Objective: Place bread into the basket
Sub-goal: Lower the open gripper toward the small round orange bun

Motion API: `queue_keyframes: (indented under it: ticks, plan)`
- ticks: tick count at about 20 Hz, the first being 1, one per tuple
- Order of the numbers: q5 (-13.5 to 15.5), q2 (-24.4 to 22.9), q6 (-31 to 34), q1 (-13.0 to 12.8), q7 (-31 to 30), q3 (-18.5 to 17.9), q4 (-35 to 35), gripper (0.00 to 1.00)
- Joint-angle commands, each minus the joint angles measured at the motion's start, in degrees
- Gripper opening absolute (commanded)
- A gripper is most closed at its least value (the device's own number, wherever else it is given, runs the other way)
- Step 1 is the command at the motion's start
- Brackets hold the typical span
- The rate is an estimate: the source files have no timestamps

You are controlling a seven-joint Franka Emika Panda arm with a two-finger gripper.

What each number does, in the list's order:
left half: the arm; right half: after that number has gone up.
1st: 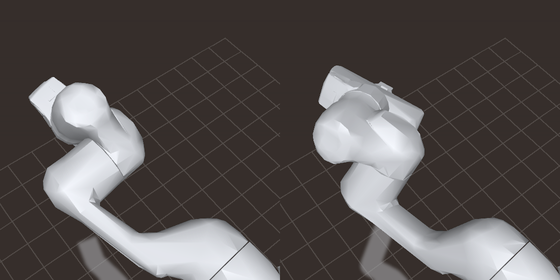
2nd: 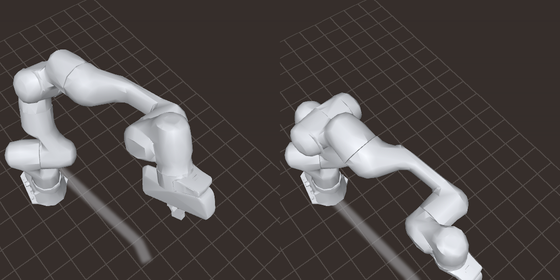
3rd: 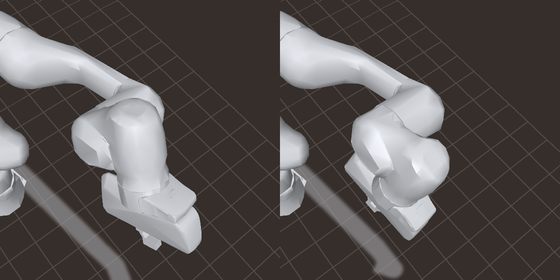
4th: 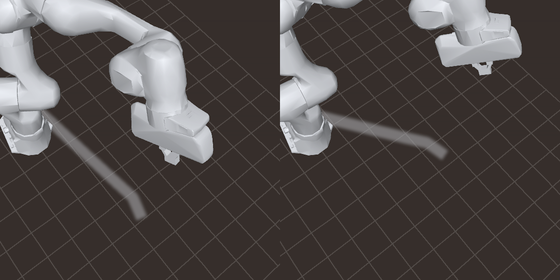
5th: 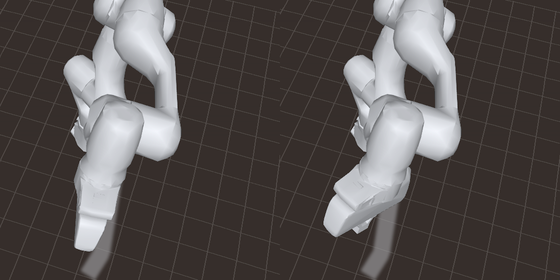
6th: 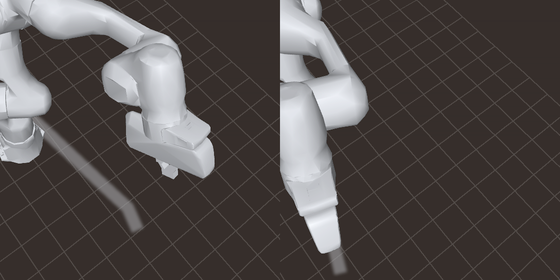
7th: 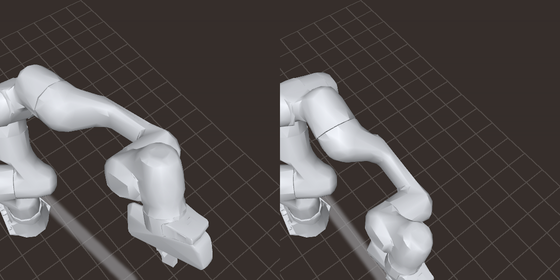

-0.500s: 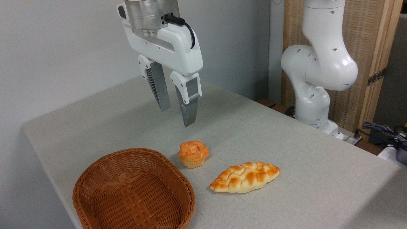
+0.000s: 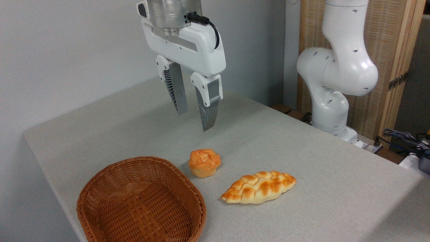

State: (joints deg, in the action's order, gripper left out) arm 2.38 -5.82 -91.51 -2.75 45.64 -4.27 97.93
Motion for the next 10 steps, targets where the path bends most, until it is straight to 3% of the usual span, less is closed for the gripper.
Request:
queue_keyframes:
  ticks: [1, 6, 10]
  plan:
    - [0.8, -1.8, -2.3, -0.8, -0.8, 0.2, 4.2, 1.00]
    - [0.9, -11.0, -13.0, -0.9, -0.8, 3.6, 21.0, 1.00]
    - [1.0, -11.4, -19.8, -1.5, -0.8, 6.3, 28.5, 1.00]
